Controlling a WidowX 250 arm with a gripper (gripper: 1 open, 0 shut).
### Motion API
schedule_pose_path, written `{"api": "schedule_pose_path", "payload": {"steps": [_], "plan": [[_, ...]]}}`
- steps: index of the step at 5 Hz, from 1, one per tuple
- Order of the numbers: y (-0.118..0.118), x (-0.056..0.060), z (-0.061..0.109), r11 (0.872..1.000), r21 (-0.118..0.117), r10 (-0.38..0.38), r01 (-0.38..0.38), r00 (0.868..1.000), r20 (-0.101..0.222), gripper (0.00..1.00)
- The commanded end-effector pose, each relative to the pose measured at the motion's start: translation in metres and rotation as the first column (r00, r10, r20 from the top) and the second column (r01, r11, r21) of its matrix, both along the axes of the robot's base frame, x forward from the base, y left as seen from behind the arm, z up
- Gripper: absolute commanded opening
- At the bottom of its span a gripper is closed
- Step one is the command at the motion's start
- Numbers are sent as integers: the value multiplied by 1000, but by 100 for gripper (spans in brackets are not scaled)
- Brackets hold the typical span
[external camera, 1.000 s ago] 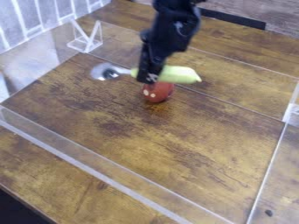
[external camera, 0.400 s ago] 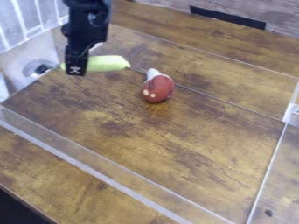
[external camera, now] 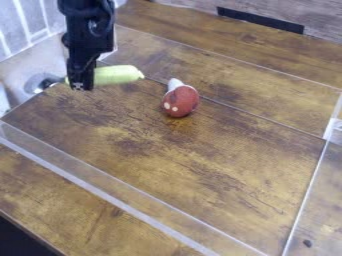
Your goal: Move the green spoon to the left
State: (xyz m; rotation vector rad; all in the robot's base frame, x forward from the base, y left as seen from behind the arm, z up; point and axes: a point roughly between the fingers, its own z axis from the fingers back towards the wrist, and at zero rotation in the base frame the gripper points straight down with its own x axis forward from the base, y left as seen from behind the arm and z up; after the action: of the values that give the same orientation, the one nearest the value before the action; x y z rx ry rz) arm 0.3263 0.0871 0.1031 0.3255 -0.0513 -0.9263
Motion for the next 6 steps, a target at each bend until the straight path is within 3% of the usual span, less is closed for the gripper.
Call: {"api": "schedule_pose_path", "payload": {"steps": [1, 3, 4, 6], "plan": [[10, -3, 11, 1000, 0, 22, -22, 996, 92, 0], [12, 10, 11, 987, -23, 163, -161, 977, 141, 0], [17, 24, 0, 990, -43, 140, -135, 978, 157, 0], [34, 40, -17, 991, -76, 126, -113, 972, 199, 0]]}}
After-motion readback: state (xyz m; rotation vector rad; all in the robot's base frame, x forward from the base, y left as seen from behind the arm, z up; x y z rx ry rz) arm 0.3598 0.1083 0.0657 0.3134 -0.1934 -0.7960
